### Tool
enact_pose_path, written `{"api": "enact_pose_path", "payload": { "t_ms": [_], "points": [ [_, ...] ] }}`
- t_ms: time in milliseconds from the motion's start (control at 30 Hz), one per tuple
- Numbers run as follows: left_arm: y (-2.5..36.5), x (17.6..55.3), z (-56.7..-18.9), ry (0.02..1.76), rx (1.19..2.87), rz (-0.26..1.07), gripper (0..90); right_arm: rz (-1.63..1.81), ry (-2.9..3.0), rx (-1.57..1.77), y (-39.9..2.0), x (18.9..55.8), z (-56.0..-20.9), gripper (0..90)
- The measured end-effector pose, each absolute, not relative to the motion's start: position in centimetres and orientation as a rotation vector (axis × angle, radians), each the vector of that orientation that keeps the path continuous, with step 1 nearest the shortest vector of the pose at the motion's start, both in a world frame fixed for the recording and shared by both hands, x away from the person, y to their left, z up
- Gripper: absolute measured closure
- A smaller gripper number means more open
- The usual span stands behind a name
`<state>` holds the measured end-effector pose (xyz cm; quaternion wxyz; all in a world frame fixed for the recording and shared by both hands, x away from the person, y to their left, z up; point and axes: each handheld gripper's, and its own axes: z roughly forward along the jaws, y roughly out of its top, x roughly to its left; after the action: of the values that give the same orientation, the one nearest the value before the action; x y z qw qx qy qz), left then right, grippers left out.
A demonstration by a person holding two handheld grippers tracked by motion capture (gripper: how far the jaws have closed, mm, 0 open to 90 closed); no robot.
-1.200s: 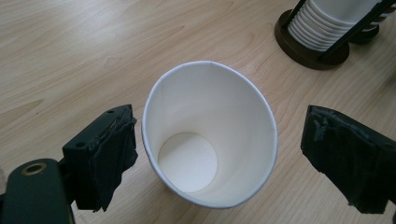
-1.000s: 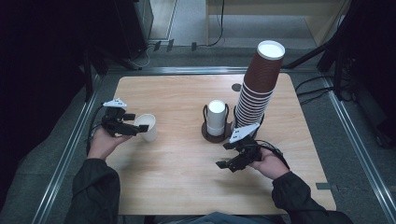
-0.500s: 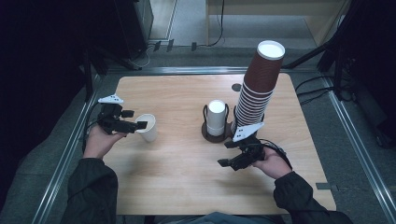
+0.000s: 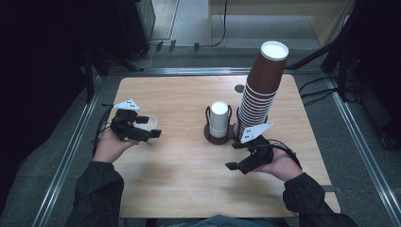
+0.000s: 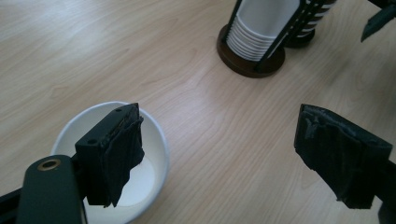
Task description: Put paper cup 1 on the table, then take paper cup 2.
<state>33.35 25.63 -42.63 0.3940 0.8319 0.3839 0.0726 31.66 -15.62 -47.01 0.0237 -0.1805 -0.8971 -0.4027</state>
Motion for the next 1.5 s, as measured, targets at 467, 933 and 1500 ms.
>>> {"api": "enact_pose_path", "payload": {
  "t_ms": [467, 933, 1500],
  "points": [
    [23.9, 32.3, -43.6, 0.951, 2.123, 0.123, 15.8, -1.276, -2.727, -0.658, -16.9, 32.2, -46.2, 19.6],
    [21.7, 31.7, -44.6, 0.900, 2.127, 0.065, 24.3, -1.320, -2.720, -0.740, -19.0, 32.5, -45.0, 22.0],
    [19.7, 30.8, -45.5, 0.849, 2.147, 0.046, 32.3, -1.323, -2.779, -0.701, -21.5, 33.2, -40.5, 27.3]
  ]
}}
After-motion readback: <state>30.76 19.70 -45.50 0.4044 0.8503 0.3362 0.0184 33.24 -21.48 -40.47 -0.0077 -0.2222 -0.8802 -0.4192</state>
